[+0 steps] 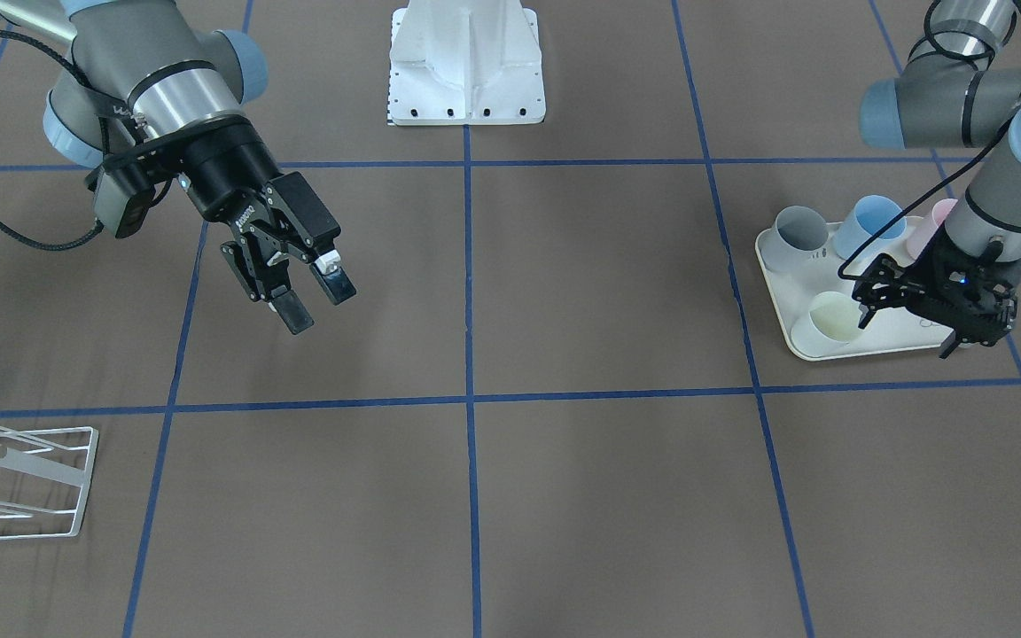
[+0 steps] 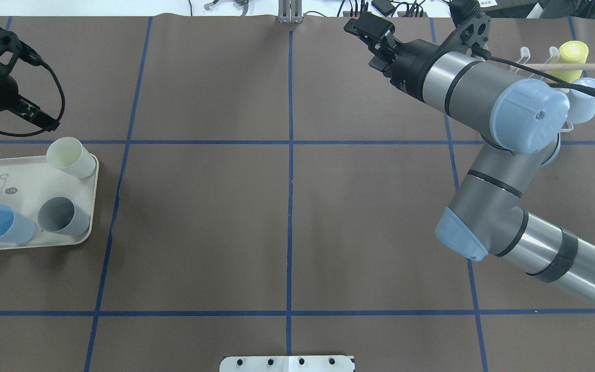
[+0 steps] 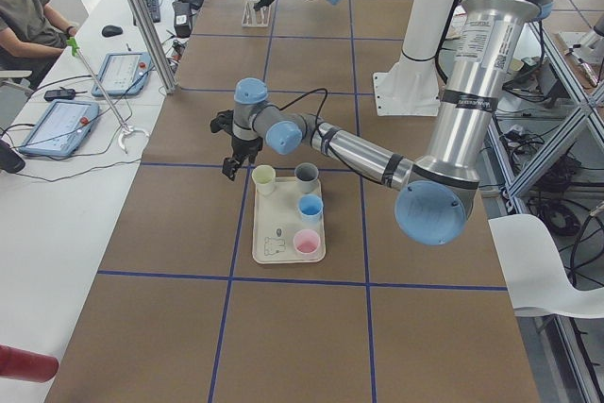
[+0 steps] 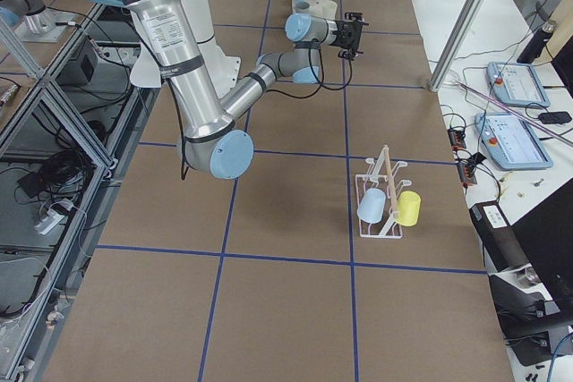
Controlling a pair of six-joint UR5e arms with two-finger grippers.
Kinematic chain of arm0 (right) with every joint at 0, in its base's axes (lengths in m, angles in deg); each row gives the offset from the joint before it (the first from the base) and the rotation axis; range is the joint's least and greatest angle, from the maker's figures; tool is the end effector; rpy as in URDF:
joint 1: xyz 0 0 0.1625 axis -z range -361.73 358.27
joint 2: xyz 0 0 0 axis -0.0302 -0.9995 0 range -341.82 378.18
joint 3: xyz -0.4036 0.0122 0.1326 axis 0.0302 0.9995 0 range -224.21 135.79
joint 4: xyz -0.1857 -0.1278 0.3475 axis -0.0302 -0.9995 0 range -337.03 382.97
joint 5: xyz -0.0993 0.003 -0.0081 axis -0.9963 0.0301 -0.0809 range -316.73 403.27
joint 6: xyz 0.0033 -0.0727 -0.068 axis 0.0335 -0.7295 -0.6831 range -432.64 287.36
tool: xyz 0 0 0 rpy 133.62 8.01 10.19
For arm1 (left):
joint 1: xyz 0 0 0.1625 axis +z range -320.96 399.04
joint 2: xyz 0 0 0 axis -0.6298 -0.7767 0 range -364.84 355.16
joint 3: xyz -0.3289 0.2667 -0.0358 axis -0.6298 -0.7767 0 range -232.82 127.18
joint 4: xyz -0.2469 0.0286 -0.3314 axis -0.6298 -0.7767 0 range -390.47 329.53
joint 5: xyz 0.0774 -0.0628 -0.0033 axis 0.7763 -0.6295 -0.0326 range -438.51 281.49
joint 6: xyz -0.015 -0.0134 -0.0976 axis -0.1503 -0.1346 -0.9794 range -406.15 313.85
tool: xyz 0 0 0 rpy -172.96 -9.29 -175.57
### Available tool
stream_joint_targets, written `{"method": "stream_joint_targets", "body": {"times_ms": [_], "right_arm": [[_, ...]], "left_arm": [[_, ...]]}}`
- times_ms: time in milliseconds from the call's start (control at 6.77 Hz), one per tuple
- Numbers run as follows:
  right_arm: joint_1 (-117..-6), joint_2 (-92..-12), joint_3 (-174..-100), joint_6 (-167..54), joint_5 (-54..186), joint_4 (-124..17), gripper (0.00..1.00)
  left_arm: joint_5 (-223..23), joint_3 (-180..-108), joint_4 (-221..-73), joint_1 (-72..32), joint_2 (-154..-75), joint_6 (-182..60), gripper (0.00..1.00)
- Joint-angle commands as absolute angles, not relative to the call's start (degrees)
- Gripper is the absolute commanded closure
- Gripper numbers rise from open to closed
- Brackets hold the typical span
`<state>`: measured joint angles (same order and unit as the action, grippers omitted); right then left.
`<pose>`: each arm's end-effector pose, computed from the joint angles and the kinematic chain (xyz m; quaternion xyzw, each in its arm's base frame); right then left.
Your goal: Transfer IKEA cup to right arm and place on rack
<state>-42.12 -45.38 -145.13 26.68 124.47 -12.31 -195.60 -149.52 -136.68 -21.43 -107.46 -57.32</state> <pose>-0.3574 -0.4991 0.2019 0.2435 -0.6772 0.3410 0.6048 0.2171 -0.5617 0.4617 0.2005 0.3123 0.2182 0.9026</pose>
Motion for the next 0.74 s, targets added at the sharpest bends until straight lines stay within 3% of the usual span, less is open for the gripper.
{"method": "stream_joint_targets", "body": {"times_ms": [0,591], "right_arm": [[-42.0,-45.2,-145.1,26.7,124.4,-12.3,0.00],[-41.8,-45.3,-145.4,26.8,124.4,-12.2,0.00]], "left_arm": [[-195.7,-148.4,-137.1,-20.9,-107.4,-57.6,0.01],[-195.7,-146.4,-137.2,-16.4,-107.1,-57.5,0.01]]}}
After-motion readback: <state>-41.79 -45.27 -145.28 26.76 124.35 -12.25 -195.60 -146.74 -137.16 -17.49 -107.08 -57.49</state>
